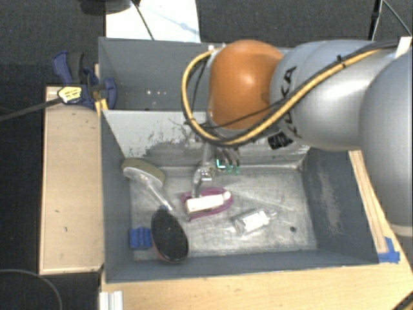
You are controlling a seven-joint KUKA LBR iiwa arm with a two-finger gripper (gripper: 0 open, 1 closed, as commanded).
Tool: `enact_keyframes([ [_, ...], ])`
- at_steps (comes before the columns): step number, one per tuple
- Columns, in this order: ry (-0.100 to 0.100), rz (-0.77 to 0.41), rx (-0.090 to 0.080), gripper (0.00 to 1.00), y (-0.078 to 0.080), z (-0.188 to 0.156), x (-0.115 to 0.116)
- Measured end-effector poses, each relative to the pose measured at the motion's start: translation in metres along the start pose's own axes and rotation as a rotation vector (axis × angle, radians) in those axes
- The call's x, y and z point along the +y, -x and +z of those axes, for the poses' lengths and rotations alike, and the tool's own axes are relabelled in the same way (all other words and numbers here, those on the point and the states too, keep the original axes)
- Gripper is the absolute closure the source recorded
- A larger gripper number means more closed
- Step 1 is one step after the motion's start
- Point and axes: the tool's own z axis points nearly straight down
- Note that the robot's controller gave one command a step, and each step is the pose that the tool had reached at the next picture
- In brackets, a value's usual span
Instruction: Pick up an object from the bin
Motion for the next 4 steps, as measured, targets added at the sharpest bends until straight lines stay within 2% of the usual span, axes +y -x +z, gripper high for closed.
enact_keyframes([
  [1,0.002,-0.188,-0.013,0.0,-0.022,0.108,-0.059],
  [2,0.0,-0.196,-0.011,0.0,-0.021,0.078,-0.055],
  [3,-0.001,-0.214,-0.005,0.0,-0.026,0.08,-0.072],
  [4,0.001,-0.324,-0.007,0.0,-0.02,0.107,-0.064],
])
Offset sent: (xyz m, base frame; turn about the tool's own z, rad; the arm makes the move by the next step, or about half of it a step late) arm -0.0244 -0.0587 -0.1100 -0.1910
